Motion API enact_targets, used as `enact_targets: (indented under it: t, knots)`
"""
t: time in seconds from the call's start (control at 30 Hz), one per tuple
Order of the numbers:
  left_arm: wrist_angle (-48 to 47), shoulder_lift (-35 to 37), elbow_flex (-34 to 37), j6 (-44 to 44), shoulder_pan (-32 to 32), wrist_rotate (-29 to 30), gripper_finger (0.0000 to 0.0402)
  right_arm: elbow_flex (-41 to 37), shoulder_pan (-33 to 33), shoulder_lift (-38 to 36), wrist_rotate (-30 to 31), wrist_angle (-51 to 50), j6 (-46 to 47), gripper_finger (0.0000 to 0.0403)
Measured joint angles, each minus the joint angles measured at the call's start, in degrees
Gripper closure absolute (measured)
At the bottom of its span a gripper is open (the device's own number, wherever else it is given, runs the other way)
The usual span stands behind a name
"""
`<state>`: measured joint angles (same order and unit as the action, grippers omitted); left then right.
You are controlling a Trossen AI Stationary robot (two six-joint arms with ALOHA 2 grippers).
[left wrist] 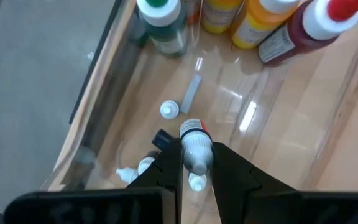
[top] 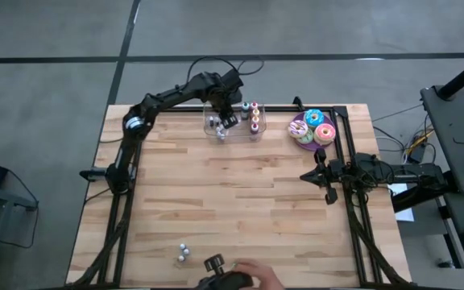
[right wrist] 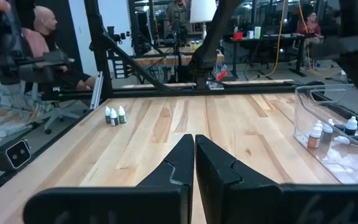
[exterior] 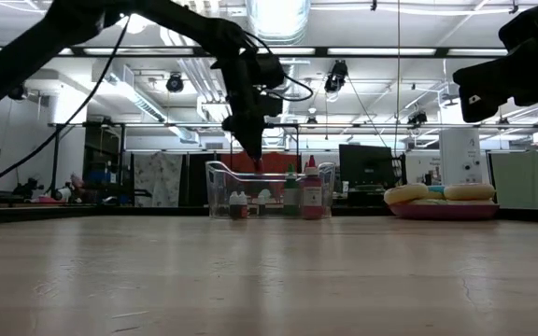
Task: Pick & Place food coloring
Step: Put the small top red food coloring bottle into the transparent bin
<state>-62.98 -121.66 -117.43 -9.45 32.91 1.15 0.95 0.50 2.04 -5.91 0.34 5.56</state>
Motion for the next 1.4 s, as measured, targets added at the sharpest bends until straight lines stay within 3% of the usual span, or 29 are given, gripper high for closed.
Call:
enact_targets:
  t: [1.4]
  knots:
    - [0.68, -10.9, -0.41, -3.52, -0.48, 1.81, 0.0362, 0.0, 0.0, 0.0, -0.04, 0.0, 0.0, 0.0394]
